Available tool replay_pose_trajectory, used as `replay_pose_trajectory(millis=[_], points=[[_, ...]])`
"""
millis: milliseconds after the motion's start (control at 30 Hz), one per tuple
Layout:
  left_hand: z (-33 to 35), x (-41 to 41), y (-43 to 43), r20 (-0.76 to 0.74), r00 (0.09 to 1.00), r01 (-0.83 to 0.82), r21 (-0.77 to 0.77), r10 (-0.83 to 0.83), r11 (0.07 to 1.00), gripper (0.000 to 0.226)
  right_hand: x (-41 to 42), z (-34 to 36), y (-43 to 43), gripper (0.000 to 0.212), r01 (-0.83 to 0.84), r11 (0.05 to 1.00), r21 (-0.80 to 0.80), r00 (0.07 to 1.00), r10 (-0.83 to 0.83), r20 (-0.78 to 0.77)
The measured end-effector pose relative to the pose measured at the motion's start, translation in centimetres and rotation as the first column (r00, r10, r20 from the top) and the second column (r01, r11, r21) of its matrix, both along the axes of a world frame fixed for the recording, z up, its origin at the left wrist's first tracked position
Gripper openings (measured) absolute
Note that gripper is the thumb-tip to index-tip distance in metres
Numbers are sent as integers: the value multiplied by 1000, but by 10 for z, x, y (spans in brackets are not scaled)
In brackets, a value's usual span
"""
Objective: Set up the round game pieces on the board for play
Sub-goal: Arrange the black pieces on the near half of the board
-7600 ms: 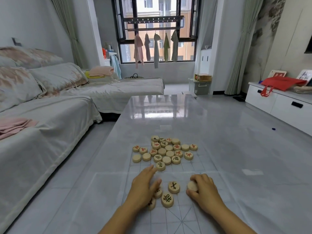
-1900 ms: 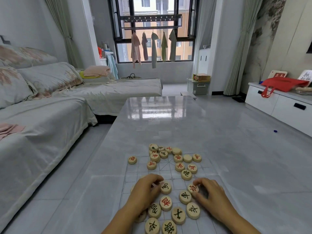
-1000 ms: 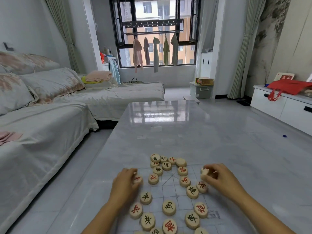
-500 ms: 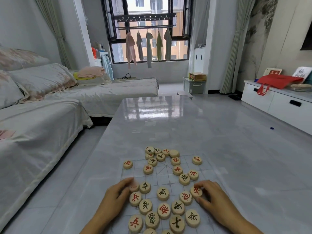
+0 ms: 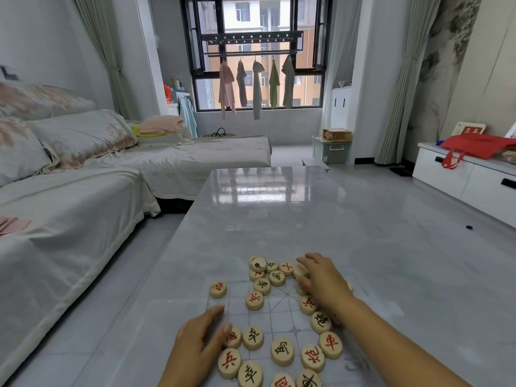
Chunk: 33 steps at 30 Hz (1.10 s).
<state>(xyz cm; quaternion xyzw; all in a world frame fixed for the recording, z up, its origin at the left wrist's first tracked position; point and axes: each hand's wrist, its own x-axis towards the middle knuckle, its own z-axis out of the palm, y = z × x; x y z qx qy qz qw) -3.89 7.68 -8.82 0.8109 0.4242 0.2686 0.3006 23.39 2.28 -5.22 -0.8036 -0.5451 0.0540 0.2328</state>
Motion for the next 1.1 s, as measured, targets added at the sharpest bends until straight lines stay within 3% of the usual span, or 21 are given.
replay_pose_trajectory(millis=[133, 300, 500, 633, 800, 933, 1000, 1100], points=[[0, 0, 2, -8, 1000, -13, -21, 13, 1000, 39, 4, -6, 10, 34, 62, 997, -45, 998, -61, 21], [2, -2, -1, -38, 999, 39, 49, -37, 998, 33, 22, -10, -43, 21, 171, 982, 75, 973, -157, -168], [4, 10, -5, -107, 993, 74, 161, -57, 984, 23, 29, -28, -91, 40, 276, 961, 25, 940, -264, -214], [19, 59, 8, -124, 985, 154, 280, -123, 948, 28, 20, -40, -92, 9, 287, 950, 124, 950, -265, -165], [31, 127, 56, -365, 931, 135, 287, -22, 949, 44, 29, -43, -92, 22, 282, 953, 107, 943, -255, -216], [26, 140, 77, -523, 852, 175, 241, -24, 955, 39, 29, -44, -91, 20, 270, 957, 108, 948, -244, -205], [28, 137, 76, -483, 875, 151, 205, -34, 967, 33, 28, -43, -92, 19, 267, 957, 110, 946, -238, -221], [35, 115, 66, -277, 959, 85, 91, -57, 992, 29, 26, -40, -94, 17, 260, 958, 117, 947, -230, -224]])
